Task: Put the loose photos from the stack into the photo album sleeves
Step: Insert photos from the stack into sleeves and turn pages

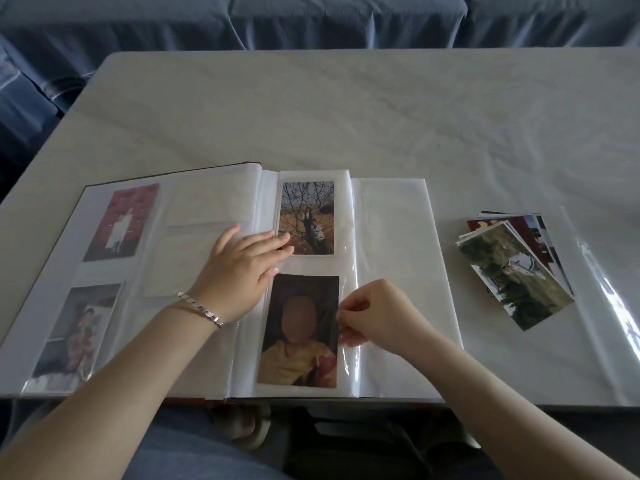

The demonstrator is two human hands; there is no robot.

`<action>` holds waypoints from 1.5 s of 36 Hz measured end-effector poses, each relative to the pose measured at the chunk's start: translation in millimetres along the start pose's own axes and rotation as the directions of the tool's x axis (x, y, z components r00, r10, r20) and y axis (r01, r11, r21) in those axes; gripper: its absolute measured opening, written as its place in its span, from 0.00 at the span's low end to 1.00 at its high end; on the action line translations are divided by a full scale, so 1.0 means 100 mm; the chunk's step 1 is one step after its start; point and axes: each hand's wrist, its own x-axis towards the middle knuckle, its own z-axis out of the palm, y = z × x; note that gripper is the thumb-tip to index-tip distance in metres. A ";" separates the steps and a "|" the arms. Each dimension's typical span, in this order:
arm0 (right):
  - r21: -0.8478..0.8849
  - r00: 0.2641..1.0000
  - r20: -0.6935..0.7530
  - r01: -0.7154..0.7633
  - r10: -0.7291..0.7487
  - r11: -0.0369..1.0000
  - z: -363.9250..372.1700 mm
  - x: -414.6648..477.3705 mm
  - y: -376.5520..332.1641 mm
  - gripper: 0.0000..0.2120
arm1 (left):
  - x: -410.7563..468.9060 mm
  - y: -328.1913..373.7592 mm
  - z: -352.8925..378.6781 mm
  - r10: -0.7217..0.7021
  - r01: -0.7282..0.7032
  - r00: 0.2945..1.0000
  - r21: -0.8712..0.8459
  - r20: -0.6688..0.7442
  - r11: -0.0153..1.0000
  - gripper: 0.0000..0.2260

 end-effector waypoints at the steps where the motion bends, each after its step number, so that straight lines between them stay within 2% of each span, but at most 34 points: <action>1: -0.009 1.000 0.008 0.003 -0.003 1.000 -0.01 0.01 -0.01 0.09 | 0.00 0.00 0.00 -0.001 0.001 1.000 -0.001 -0.003 1.000 0.17; 5: 0.011 1.000 0.023 0.013 -0.013 1.000 -0.02 0.01 -0.02 0.08 | 0.00 -0.01 0.01 0.005 -0.005 1.000 -0.003 -0.003 1.000 0.17; 11: -0.059 0.998 -0.054 0.033 -0.036 0.998 0.01 0.05 0.02 0.08 | 0.00 -0.01 0.00 0.006 -0.006 1.000 -0.008 -0.001 1.000 0.18; 16: -0.115 1.000 -0.009 0.018 -0.019 0.993 -0.04 0.07 0.00 0.10 | 0.00 0.00 0.00 -0.006 0.006 1.000 -0.005 0.008 1.000 0.18; 22: -0.201 0.998 -0.002 0.063 -0.065 0.978 -0.02 0.07 0.03 0.09 | 0.00 0.01 0.00 -0.014 0.014 1.000 -0.016 -0.006 1.000 0.17; 26: -0.237 0.996 -0.009 0.089 -0.094 0.967 0.02 0.07 0.03 0.08 | 0.00 0.03 -0.01 -0.027 0.027 0.999 -0.010 0.021 1.000 0.22; 32: -0.151 0.997 0.019 0.077 -0.075 0.985 0.05 0.01 0.00 0.07 | 0.00 0.03 -0.01 -0.030 0.030 0.999 -0.006 0.021 1.000 0.23; 35: -0.039 0.999 0.027 0.033 -0.032 0.999 0.02 -0.04 -0.03 0.09 | -0.01 0.04 0.00 -0.018 0.018 1.000 -0.012 -0.011 1.000 0.21; 38: 0.124 0.999 -0.054 0.012 -0.005 0.992 0.04 -0.08 -0.05 0.07 | -0.01 0.04 0.01 -0.004 0.003 0.999 -0.011 -0.036 1.000 0.18; 40: 0.147 0.990 -0.142 0.049 -0.028 0.988 0.08 -0.09 -0.02 0.05 | -0.01 0.04 0.01 -0.006 0.006 0.999 -0.010 -0.036 1.000 0.19; 48: 0.099 0.930 -0.365 0.091 -0.049 0.991 0.23 -0.06 0.10 0.09 | 0.00 0.08 -0.01 -0.019 0.019 0.998 -0.008 -0.053 1.000 0.17; 54: 0.018 0.909 -0.406 0.109 -0.093 0.994 0.28 -0.06 0.12 0.07 | 0.01 0.16 -0.02 -0.097 0.095 0.994 -0.031 -0.053 0.995 0.17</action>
